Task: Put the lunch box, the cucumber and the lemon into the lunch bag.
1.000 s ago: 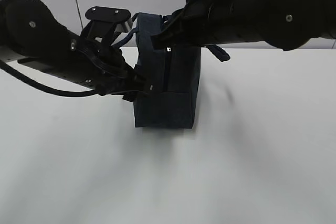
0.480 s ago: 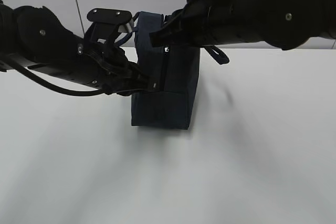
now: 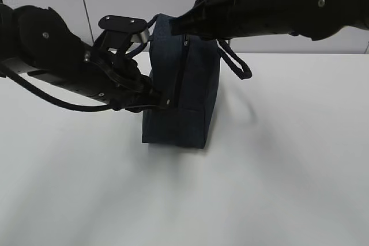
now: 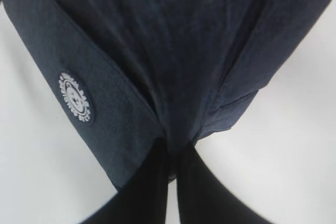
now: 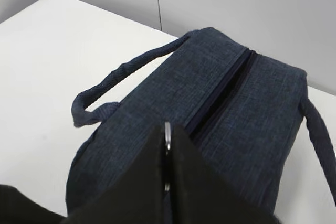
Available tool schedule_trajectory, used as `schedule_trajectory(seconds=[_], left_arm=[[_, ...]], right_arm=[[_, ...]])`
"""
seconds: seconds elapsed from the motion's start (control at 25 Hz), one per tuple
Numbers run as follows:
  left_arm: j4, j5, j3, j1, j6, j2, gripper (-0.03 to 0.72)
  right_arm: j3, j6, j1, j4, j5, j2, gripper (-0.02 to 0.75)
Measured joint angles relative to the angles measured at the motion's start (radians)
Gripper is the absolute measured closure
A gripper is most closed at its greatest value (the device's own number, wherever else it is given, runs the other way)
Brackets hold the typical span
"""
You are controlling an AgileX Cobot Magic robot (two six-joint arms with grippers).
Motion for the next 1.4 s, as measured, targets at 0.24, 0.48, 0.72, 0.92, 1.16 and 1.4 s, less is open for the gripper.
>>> schedule_trajectory(seconds=[0.24,0.48,0.72,0.92,1.16,1.4], left_arm=[[0.005,0.011,0.008,0.000,0.000,-0.024,0.701],[0.009,0.015,0.056,0.000,0.008,-0.056,0.701],[0.009,0.004,0.102,0.000,0.023,-0.070,0.701],[0.010,-0.005,0.106,-0.035,0.042,-0.074,0.701],[0.008,-0.005,0.108,-0.085,0.044,-0.074,0.701],[-0.001,0.001,0.108,-0.095,0.045,-0.074,0.701]], right_arm=[[-0.084,0.000,-0.013,0.005,0.004,0.063,0.738],[-0.174,0.000,-0.017,0.005,0.008,0.147,0.738],[-0.266,0.000,-0.048,0.005,0.017,0.225,0.738],[-0.355,0.002,-0.075,0.005,0.069,0.286,0.738],[-0.461,0.002,-0.113,0.005,0.140,0.359,0.738],[-0.546,0.002,-0.135,0.005,0.178,0.432,0.738]])
